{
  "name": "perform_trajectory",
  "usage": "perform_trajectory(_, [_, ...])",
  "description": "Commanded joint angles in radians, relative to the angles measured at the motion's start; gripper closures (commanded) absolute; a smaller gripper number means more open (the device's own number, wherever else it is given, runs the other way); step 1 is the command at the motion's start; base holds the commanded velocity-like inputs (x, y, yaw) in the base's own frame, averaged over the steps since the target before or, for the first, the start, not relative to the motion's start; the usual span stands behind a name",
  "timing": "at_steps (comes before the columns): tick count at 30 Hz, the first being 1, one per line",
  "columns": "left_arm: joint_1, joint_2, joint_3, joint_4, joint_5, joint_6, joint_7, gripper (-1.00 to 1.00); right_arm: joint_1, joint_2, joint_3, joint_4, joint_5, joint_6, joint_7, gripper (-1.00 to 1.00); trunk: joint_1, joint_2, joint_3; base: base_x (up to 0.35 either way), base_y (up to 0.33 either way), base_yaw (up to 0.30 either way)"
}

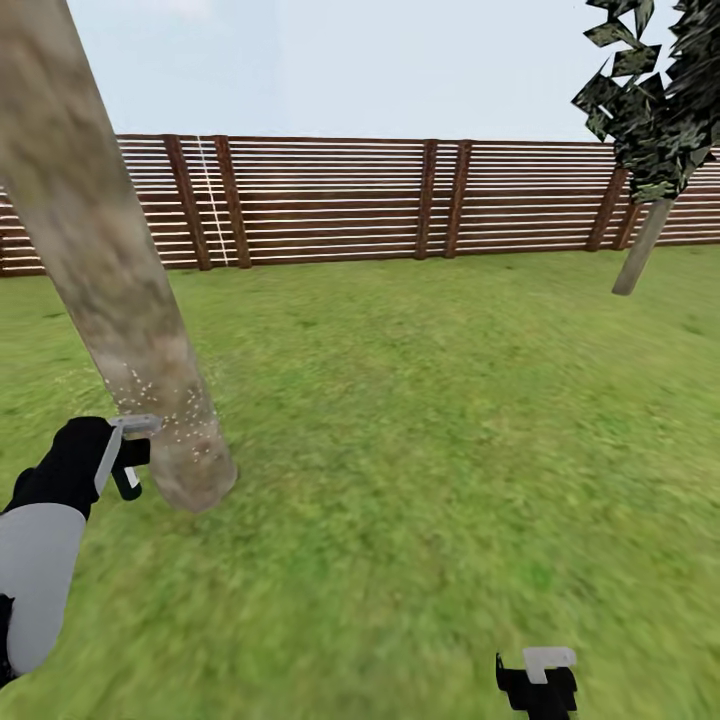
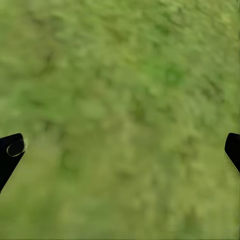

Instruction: In the garden, pick up the pesticide atomizer on the floor and spray pesticide onto both trees until each tree trunk is fully covered.

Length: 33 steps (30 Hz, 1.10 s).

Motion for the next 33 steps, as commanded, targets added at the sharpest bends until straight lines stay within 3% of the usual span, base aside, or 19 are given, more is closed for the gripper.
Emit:
perform_trajectory(1, [0.000,0.000,0.000,0.000,0.000,0.000,0.000,1.00,0.000,0.000,0.000,0.000,0.000,0.000,0.000,-1.00,0.000,0.000,0.000,0.256,-0.157,0.086])
perform_trajectory(10, [0.001,-0.001,0.000,0.000,-0.002,-0.003,0.002,1.00,0.000,-0.003,0.000,0.000,0.000,0.000,0.000,-1.00,0.000,0.000,0.000,0.237,-0.175,0.006])
perform_trajectory(13, [0.001,-0.001,0.001,0.001,0.001,-0.001,0.036,1.00,0.000,-0.001,0.000,0.000,0.000,0.000,0.000,-1.00,0.000,0.000,0.000,0.118,-0.253,0.008])
perform_trajectory(22, [0.023,-0.002,0.007,0.018,0.008,-0.012,0.042,1.00,0.000,0.000,0.000,0.000,0.000,0.000,0.000,-1.00,0.000,0.000,0.000,0.074,-0.265,0.253])
perform_trajectory(25, [0.048,-0.018,0.008,0.019,0.006,-0.013,0.042,1.00,0.000,0.000,0.001,0.000,0.000,0.000,0.000,-1.00,0.000,0.000,0.000,0.223,-0.204,0.263])
perform_trajectory(33, [0.063,-0.030,0.008,0.040,0.008,-0.014,0.042,1.00,0.000,0.000,0.001,0.000,0.000,0.000,0.000,-1.00,0.000,0.000,0.000,0.212,-0.162,0.083])
